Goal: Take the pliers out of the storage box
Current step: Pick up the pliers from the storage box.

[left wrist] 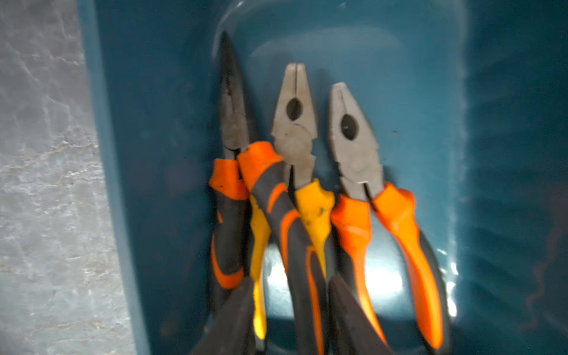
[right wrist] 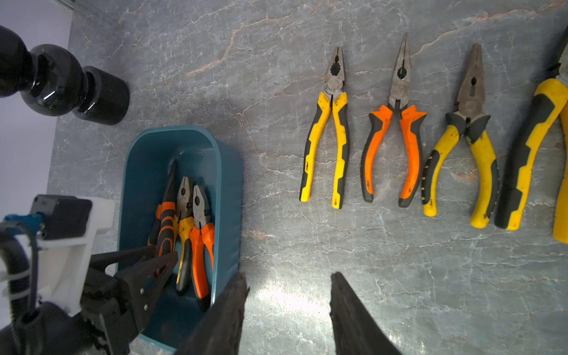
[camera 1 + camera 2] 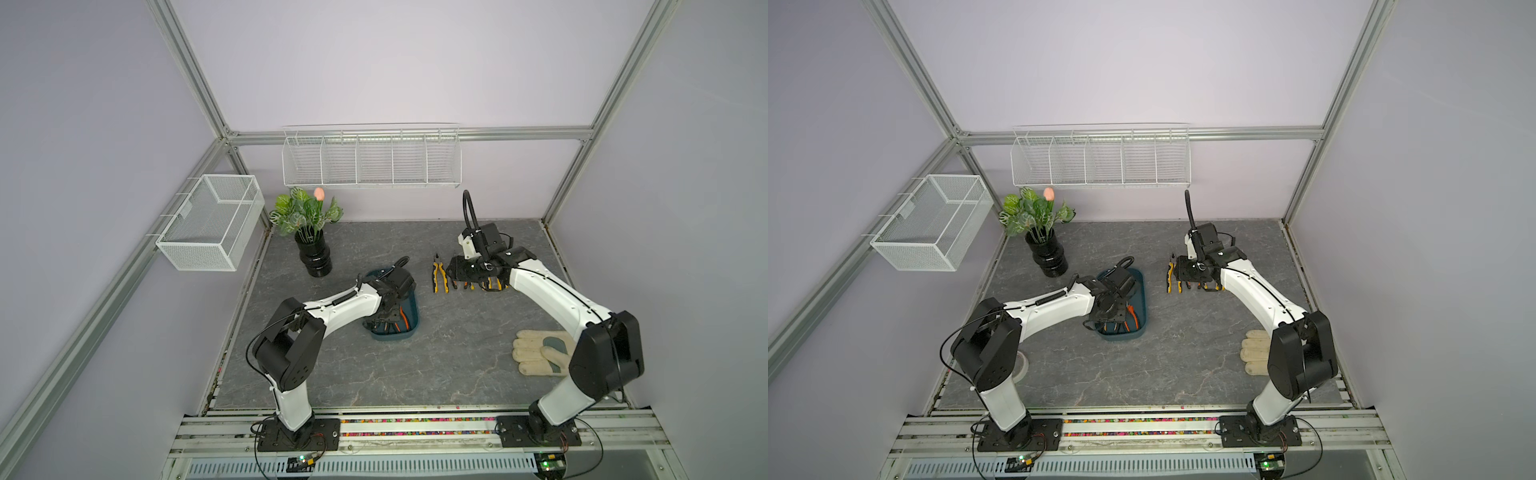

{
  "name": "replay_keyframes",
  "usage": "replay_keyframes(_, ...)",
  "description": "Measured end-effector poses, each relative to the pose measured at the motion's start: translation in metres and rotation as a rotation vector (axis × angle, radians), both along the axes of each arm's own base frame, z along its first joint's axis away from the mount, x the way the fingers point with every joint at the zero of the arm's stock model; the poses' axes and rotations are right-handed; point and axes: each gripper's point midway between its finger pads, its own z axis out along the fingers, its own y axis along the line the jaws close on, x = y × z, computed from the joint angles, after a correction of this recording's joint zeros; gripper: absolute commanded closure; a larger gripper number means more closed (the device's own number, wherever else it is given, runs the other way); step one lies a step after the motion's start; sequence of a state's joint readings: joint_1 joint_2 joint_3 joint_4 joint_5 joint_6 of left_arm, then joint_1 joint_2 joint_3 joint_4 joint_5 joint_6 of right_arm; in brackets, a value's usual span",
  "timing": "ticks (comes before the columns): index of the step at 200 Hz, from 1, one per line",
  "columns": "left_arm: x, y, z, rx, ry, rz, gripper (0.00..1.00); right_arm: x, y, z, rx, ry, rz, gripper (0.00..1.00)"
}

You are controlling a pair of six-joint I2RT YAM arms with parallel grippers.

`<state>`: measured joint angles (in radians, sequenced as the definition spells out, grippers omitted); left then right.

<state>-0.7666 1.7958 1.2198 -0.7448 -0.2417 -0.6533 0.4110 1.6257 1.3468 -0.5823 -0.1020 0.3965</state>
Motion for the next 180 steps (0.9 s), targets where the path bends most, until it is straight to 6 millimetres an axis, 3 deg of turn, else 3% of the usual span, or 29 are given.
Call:
replay_keyframes(35,-0.001,-0.004,-0.008,-0.023,0.024,0.026,0.70,-0.004,-0.005,-0.008,0.000,0.010,-0.005,0.54)
replay_keyframes(84,0.002,-0.009,-0.011,-0.043,0.030,0.037,1.00,-0.007,-0.005,-0.014,0.005,0.023,-0.001,0.55)
replay_keyframes(142,0.002,-0.011,-0.005,-0.064,0.030,0.018,1.00,-0.005,-0.001,-0.011,0.025,0.010,0.009,0.57)
replay_keyframes(180,-0.002,-0.024,0.031,-0.219,-0.039,-0.052,1.00,-0.007,0.002,-0.012,0.024,0.012,0.018,0.57)
